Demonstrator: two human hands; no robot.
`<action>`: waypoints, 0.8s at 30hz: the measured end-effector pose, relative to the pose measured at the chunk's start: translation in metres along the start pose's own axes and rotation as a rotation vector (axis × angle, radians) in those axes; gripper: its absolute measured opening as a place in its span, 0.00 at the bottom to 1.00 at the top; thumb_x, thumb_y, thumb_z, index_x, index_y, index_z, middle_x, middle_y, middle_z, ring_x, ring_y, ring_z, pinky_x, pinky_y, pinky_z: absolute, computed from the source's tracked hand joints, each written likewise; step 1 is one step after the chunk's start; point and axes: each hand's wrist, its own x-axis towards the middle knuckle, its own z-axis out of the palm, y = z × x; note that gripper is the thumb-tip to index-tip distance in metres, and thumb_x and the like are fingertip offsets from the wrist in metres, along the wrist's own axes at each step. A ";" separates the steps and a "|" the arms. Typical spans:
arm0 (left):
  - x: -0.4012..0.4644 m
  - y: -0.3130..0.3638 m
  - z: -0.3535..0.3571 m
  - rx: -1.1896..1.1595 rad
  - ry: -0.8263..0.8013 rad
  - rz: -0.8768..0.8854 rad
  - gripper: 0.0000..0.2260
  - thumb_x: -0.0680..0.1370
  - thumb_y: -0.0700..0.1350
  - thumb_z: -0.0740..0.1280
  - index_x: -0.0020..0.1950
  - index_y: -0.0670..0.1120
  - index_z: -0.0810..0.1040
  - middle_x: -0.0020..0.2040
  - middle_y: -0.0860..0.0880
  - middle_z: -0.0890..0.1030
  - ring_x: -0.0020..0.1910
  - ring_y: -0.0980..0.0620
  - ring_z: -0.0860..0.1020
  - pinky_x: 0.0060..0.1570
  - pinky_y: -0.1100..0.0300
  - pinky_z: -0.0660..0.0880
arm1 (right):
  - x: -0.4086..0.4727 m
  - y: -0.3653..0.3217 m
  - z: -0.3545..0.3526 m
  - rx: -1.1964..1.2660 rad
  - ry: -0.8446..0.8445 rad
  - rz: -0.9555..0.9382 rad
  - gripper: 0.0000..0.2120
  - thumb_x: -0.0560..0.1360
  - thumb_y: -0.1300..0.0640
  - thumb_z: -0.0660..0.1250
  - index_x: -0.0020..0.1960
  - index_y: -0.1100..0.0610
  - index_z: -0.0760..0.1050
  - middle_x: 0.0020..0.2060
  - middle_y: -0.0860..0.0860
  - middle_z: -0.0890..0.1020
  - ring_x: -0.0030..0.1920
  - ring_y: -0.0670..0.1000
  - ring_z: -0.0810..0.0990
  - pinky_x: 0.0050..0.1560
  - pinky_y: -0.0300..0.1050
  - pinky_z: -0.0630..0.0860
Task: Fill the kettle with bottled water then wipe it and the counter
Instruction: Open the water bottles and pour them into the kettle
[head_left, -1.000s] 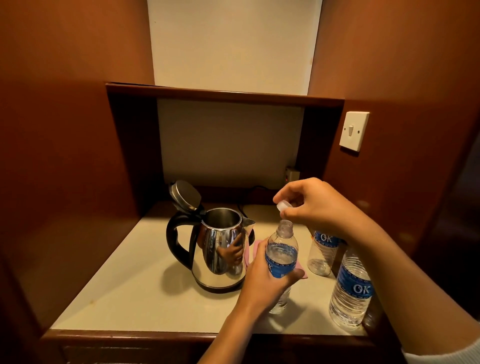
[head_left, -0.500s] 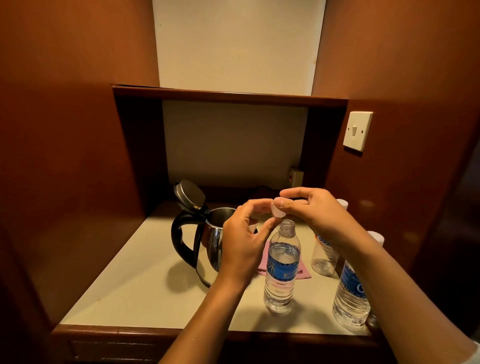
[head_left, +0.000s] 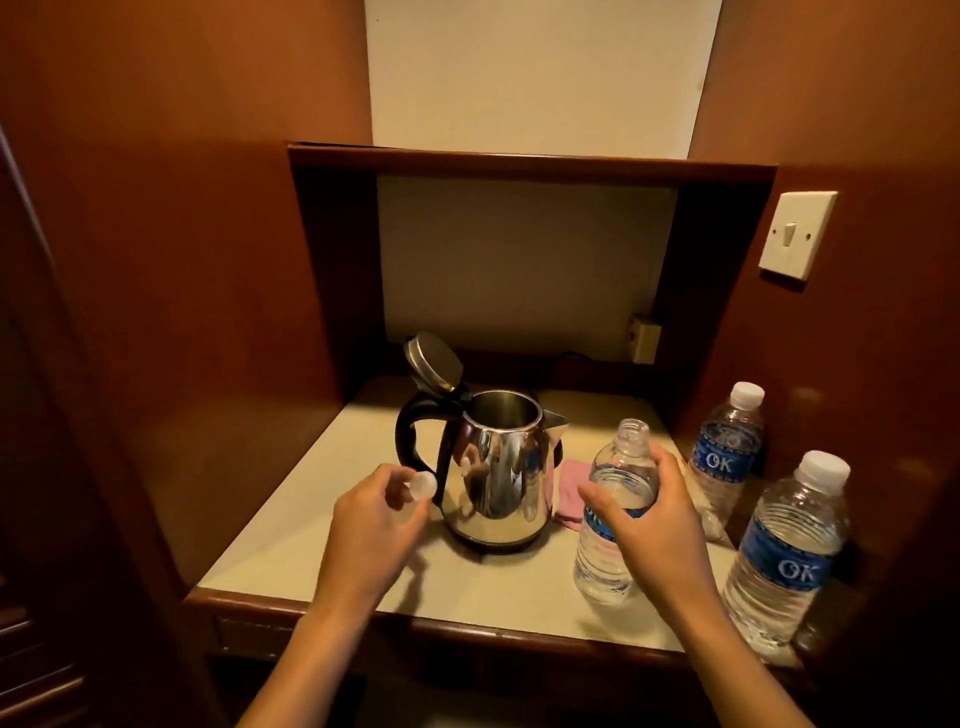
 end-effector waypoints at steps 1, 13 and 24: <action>0.000 -0.013 -0.003 0.089 -0.057 -0.059 0.10 0.76 0.48 0.73 0.57 0.51 0.79 0.44 0.58 0.80 0.42 0.62 0.78 0.37 0.72 0.71 | -0.002 0.002 0.003 -0.001 0.011 -0.001 0.31 0.70 0.50 0.78 0.66 0.41 0.64 0.51 0.35 0.77 0.49 0.35 0.78 0.43 0.31 0.72; 0.015 -0.051 -0.004 0.512 -0.327 -0.229 0.17 0.78 0.51 0.65 0.63 0.44 0.76 0.57 0.45 0.79 0.53 0.45 0.79 0.49 0.53 0.78 | 0.001 0.023 0.017 0.068 0.082 -0.043 0.32 0.69 0.58 0.79 0.67 0.49 0.67 0.54 0.41 0.77 0.52 0.37 0.78 0.40 0.26 0.74; 0.025 -0.058 0.033 0.549 -0.316 -0.053 0.23 0.83 0.56 0.54 0.75 0.47 0.67 0.80 0.44 0.59 0.79 0.44 0.57 0.78 0.47 0.55 | 0.055 -0.045 0.006 -0.220 -0.040 -0.229 0.30 0.67 0.58 0.79 0.62 0.48 0.68 0.48 0.41 0.78 0.47 0.41 0.79 0.40 0.30 0.72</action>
